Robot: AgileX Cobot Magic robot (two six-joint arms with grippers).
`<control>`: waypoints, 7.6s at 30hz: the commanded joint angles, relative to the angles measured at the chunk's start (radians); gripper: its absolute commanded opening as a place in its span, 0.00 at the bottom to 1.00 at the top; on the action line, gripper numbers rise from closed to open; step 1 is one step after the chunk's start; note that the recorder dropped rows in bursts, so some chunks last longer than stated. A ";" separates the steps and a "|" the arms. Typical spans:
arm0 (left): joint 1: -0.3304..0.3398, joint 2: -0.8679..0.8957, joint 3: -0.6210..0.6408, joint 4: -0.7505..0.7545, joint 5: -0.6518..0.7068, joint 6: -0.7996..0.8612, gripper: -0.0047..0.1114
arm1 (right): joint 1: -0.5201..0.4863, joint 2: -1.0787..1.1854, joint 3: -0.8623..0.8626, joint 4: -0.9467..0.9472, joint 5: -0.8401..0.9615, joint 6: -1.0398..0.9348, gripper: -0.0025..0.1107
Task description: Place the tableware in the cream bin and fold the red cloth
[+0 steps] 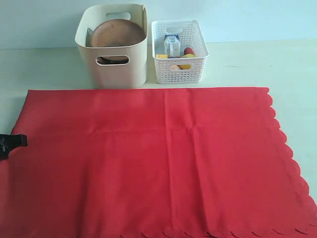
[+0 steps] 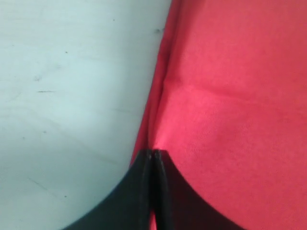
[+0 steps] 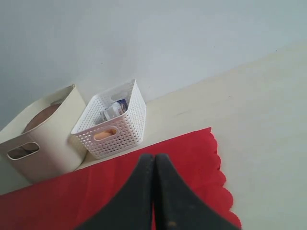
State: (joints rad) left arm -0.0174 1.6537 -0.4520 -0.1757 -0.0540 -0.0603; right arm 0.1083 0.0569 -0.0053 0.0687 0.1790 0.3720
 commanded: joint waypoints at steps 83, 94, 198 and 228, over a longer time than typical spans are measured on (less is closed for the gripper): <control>-0.090 -0.282 -0.149 -0.075 0.350 0.188 0.04 | 0.496 1.793 -0.781 0.087 0.028 -0.331 0.02; -0.415 -0.367 -0.367 -0.258 0.439 0.188 0.04 | 0.496 1.793 -0.781 0.087 0.028 -0.331 0.02; -0.924 0.364 -0.816 -0.136 0.613 0.129 0.69 | 0.307 0.956 -0.779 -0.707 0.523 0.279 0.02; -1.142 0.337 -0.994 -0.351 0.529 0.217 0.10 | 0.307 0.956 -0.779 -0.698 0.505 0.277 0.02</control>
State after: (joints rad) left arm -1.1488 1.9971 -1.4265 -0.5371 0.4984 0.1596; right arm 0.4217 1.0161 -0.7805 -0.6288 0.6923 0.6504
